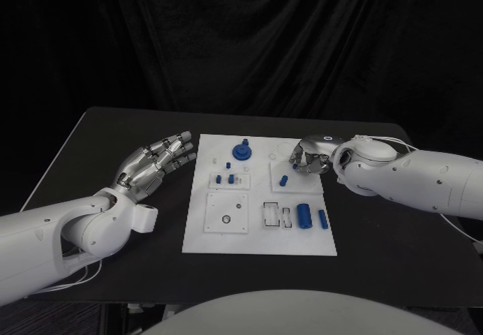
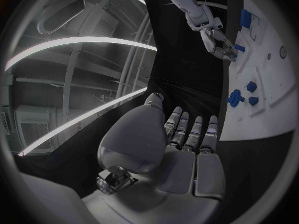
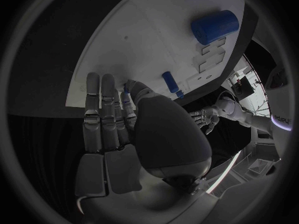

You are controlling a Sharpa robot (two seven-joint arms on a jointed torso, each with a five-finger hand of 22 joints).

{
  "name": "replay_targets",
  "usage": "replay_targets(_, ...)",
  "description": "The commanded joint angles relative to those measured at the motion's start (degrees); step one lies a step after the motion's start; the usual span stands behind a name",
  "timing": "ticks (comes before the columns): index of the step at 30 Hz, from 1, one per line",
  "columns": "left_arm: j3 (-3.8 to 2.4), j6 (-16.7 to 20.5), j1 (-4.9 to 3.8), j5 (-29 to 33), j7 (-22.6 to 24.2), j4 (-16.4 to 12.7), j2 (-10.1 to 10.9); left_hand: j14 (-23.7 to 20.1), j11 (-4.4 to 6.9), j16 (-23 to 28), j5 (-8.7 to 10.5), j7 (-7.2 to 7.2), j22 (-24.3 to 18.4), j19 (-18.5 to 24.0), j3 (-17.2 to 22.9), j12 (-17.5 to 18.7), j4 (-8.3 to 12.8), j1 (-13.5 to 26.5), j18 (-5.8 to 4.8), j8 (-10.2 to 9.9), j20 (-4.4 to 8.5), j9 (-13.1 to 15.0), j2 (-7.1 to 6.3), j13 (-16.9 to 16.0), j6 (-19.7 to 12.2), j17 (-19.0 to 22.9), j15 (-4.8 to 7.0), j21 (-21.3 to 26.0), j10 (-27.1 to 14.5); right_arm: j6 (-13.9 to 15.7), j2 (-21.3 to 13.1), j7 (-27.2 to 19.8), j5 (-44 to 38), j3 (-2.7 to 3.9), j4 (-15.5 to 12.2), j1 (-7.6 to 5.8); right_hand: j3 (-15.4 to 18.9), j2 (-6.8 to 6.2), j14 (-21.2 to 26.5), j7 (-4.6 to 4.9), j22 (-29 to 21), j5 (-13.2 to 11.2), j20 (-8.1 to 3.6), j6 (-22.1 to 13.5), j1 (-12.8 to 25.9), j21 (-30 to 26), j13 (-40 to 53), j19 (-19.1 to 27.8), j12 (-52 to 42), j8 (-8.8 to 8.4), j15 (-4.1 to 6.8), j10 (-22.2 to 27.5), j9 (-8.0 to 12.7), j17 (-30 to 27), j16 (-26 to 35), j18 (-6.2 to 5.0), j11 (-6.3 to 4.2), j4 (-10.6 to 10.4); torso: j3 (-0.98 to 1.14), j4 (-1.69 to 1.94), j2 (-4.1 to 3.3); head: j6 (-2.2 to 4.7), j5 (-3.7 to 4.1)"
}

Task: Assemble the parts on the task board

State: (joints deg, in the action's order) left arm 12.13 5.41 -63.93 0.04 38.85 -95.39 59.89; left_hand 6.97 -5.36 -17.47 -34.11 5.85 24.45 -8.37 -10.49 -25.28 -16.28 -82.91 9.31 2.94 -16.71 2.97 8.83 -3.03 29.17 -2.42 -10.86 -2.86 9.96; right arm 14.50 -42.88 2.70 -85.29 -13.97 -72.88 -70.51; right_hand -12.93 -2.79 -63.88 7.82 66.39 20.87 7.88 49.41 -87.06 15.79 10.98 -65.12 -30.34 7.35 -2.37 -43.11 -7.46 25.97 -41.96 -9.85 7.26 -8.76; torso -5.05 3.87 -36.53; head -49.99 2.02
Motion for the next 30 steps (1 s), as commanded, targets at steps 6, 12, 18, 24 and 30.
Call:
replay_targets(6,-0.04,-1.36,-0.13,0.32,8.03,0.25,-0.37,0.13,-0.52,-0.7,-0.93,0.42,0.49,-0.82,-0.02,-0.62,0.2,-1.02,0.17,0.07,0.01,0.07,-0.01,-0.06,0.3,-0.13,-0.67,-0.48,0.04,0.69,1.07,-1.06,-0.46,-0.05,1.59,1.1,-1.69,-0.18,-0.36,0.35,1.22,2.32,-0.3,3.74,-0.6,-0.02,-0.34,-0.3,0.69,1.91,0.22,-1.66,-1.25,0.34,0.11,-0.43,-0.25,1.06,0.08,0.03,-0.05,-0.01,0.1)
replay_targets(12,-0.03,-1.78,-0.12,0.32,7.75,0.64,-0.57,0.34,-0.58,-1.13,-1.29,0.75,0.64,-1.12,0.12,-0.78,0.19,-1.32,-0.06,0.19,-0.01,0.16,0.17,-0.07,1.07,-0.16,-0.92,-0.59,0.05,1.69,1.37,-1.73,-0.46,-0.02,1.85,1.4,-2.28,0.05,-0.88,0.36,2.34,1.96,-0.56,5.63,-0.56,0.47,0.08,-0.37,-0.06,2.98,0.53,-4.19,-2.38,0.56,0.16,-0.47,-0.77,2.06,0.07,-0.03,-0.02,-0.01,0.14)
replay_targets(18,-0.03,-2.06,-0.12,0.32,7.51,0.94,-0.78,0.47,-0.59,-1.42,-1.43,1.15,0.71,-1.31,0.26,-0.87,0.16,-1.55,-0.28,0.34,-0.03,0.26,0.36,-0.07,1.93,-0.18,-1.13,-0.66,0.0,3.1,1.35,-2.37,-0.46,-0.01,1.79,1.54,-2.26,0.65,-1.77,0.14,3.75,1.12,-1.14,8.46,-0.88,1.06,0.97,-0.57,-1.32,5.55,1.24,-7.27,-5.0,0.66,0.58,-0.54,-1.77,3.88,0.1,0.0,-0.03,-0.01,0.3)
replay_targets(24,-0.03,-2.36,-0.11,0.32,7.12,1.37,-1.03,0.69,-0.76,-1.91,-1.56,1.38,0.93,-1.61,0.48,-0.85,0.2,-1.91,-0.56,0.37,-0.07,0.29,0.58,-0.06,2.17,-0.23,-1.45,-0.76,-0.12,4.48,1.4,-2.91,-0.46,0.0,1.61,1.61,-1.95,0.81,-2.15,-0.01,4.26,0.62,-1.33,8.68,-0.5,1.12,1.25,-0.64,-1.52,6.66,1.47,-8.22,-6.37,0.69,0.91,-0.52,-2.11,4.36,0.12,-0.04,0.02,-0.01,0.37)
replay_targets(30,-0.03,-2.47,-0.1,0.33,6.72,1.7,-1.11,0.84,-0.93,-2.23,-1.64,1.57,1.1,-1.87,0.66,-0.97,0.2,-2.15,-0.78,0.4,-0.09,0.32,0.75,-0.07,2.48,-0.26,-1.68,-0.86,-0.16,6.42,1.49,-3.43,-0.46,0.01,1.46,1.63,-1.74,0.95,-2.52,-0.11,4.63,0.34,-1.52,8.78,-0.43,1.11,1.48,-0.79,-1.63,7.83,1.7,-8.86,-7.78,0.73,1.21,-0.54,-2.41,4.94,0.1,-0.03,0.03,-0.01,0.33)
